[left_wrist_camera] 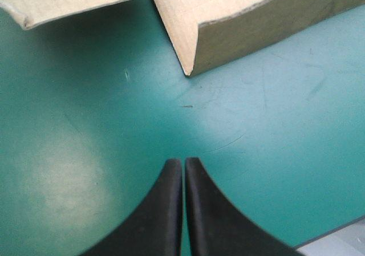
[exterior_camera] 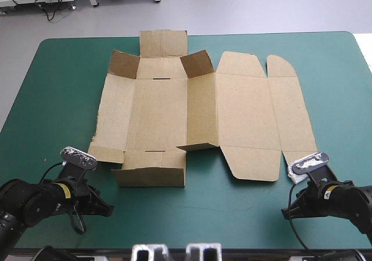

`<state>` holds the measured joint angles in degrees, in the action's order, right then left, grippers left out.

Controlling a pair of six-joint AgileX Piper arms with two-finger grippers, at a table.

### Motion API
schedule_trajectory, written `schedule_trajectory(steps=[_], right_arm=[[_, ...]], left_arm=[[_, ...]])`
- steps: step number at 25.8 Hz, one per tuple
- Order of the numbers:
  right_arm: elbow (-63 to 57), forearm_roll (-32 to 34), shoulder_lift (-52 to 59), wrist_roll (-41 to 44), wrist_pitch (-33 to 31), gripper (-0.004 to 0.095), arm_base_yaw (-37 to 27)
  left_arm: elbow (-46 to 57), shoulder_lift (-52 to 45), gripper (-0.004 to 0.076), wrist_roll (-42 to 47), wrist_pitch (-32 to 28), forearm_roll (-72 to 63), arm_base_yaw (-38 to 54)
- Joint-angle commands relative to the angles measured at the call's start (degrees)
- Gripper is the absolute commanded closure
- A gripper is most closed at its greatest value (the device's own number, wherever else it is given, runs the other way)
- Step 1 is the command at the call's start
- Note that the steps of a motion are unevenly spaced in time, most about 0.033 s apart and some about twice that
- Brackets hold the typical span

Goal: Fold the box

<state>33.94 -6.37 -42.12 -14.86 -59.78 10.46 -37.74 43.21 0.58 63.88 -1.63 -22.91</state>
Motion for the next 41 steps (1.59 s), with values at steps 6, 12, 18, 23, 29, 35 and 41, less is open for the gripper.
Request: schedule_trajectory(steps=[6,12,18,23,29,35,41], right_arm=[[1.4,-0.4,0.2,-0.2,2.1,0.0932,-0.1],[1.4,-0.4,0.2,-0.4,2.4,0.0932,-0.1],[1.4,-0.6,0.2,-0.4,2.9,0.0932,-0.1],[1.4,-0.6,0.2,-1.8,3.9,0.0932,-0.1],[1.4,-0.8,0.2,-2.1,4.0,0.0932,-0.1],[1.4,-0.8,0.2,-2.1,4.4,0.0932,-0.1],[1.4,-0.8,0.2,-2.1,5.2,0.0932,-0.1]], left_arm=[[-1.3,-0.2,0.0721,0.4,-2.5,-0.1,-0.3],[-7.2,-0.2,0.072,-1.4,-4.4,0.1,-0.3],[-22.2,1.1,0.072,-3.5,-5.2,4.1,-0.3],[-30.8,5.8,0.0712,-3.8,-1.8,9.0,-0.3],[-38.8,13.8,0.071,-7.2,1.0,11.7,-0.1],[-40.1,23.5,0.071,-16.0,1.4,2.7,10.9],[-40.1,32.0,0.071,-34.0,5.7,-26.8,33.8]])
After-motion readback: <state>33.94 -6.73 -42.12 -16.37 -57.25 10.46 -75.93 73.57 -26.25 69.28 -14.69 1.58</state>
